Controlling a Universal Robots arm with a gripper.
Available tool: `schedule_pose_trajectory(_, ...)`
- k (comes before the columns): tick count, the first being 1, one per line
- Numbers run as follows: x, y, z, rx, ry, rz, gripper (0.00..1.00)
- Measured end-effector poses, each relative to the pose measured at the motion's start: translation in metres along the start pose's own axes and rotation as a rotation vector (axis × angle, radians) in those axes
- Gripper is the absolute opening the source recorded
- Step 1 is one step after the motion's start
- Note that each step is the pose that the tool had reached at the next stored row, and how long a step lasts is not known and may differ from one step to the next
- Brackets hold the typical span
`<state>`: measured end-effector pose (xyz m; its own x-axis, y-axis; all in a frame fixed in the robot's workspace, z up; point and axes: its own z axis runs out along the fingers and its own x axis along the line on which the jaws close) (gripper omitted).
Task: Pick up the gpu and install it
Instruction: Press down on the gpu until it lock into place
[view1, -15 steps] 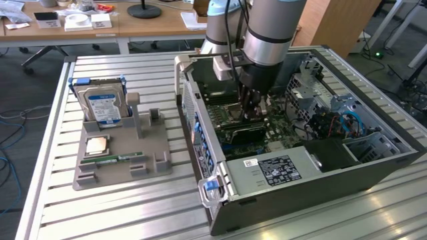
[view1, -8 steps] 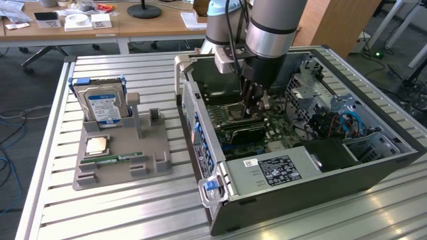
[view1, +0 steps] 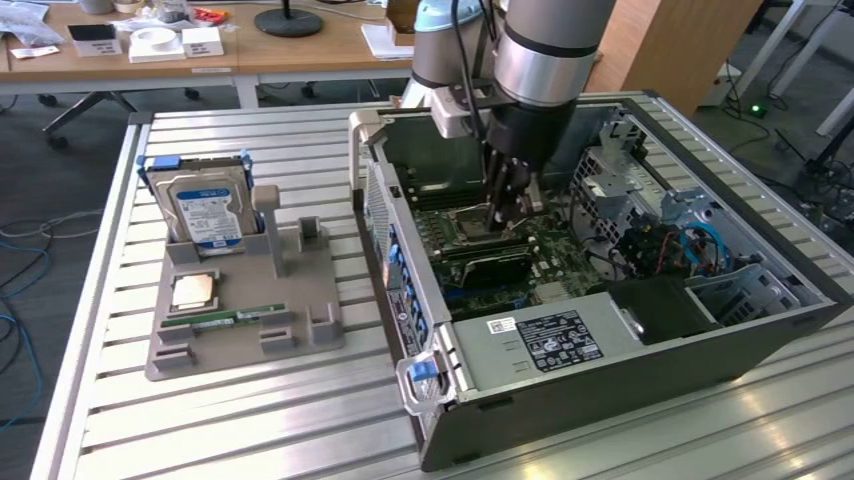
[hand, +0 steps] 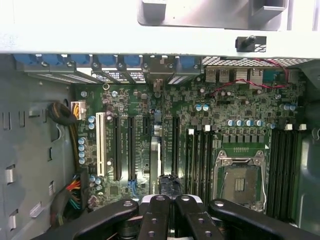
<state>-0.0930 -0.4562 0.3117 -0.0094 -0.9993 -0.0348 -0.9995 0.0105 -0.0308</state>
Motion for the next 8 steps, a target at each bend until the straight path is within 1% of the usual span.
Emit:
schedule_pose_trajectory(3,-0.0001,-0.0004,-0.0021,0.0000,0.0000,0.000,0.11)
schedule_pose_trajectory(8,-0.0001,-0.0004,-0.0021,-0.0001,0.0001,0.000,0.11)
